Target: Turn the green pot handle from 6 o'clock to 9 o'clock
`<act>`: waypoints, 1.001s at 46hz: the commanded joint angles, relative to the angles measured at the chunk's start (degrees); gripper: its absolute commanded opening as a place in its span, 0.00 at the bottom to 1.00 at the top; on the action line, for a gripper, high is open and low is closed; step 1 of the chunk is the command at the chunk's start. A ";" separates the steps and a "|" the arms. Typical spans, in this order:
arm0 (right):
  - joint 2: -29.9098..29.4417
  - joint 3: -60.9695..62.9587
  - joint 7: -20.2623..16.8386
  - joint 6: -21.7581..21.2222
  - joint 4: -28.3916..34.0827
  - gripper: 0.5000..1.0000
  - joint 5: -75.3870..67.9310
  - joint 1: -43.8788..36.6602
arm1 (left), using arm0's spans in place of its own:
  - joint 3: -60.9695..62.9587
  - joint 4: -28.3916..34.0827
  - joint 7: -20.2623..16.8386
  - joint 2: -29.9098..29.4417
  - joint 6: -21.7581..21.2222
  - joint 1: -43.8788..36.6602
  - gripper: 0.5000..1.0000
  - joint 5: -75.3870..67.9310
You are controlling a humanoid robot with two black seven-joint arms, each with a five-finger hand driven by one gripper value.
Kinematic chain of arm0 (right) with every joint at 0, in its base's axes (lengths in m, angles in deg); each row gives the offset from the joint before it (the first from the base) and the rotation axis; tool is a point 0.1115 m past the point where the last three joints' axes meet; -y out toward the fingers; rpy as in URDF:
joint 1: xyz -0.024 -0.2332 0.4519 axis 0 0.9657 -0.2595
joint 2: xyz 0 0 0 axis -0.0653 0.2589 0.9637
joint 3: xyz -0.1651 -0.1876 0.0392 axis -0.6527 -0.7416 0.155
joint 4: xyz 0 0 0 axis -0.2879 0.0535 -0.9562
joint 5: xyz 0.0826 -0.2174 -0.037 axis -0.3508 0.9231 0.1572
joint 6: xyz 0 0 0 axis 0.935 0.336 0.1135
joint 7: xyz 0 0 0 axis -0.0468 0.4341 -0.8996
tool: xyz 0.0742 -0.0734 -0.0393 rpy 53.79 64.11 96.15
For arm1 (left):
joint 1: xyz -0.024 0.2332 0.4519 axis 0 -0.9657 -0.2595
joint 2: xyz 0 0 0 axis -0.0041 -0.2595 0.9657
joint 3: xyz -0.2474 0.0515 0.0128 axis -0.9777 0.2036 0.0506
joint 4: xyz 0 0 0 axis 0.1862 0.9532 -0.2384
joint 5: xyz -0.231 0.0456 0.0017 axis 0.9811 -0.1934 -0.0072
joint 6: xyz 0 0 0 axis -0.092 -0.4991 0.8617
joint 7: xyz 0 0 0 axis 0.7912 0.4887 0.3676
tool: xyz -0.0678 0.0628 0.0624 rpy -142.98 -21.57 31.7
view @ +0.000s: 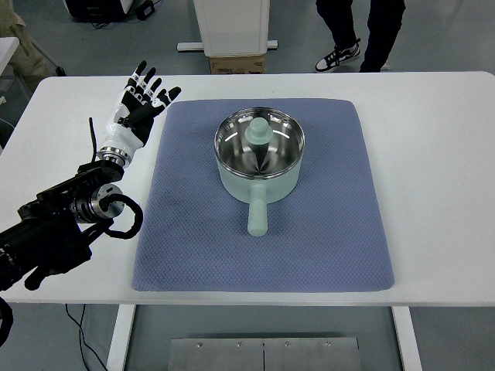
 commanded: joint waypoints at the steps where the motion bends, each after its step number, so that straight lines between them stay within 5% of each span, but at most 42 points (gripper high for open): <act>1: 0.00 0.00 0.00 0.01 0.00 1.00 -0.02 0.00 | -0.02 0.00 0.00 0.00 0.00 -0.02 1.00 0.00; 46: 0.00 0.00 0.00 0.01 0.00 1.00 -0.02 0.00 | -0.02 0.00 0.00 -0.26 0.00 -0.02 1.00 -3.86</act>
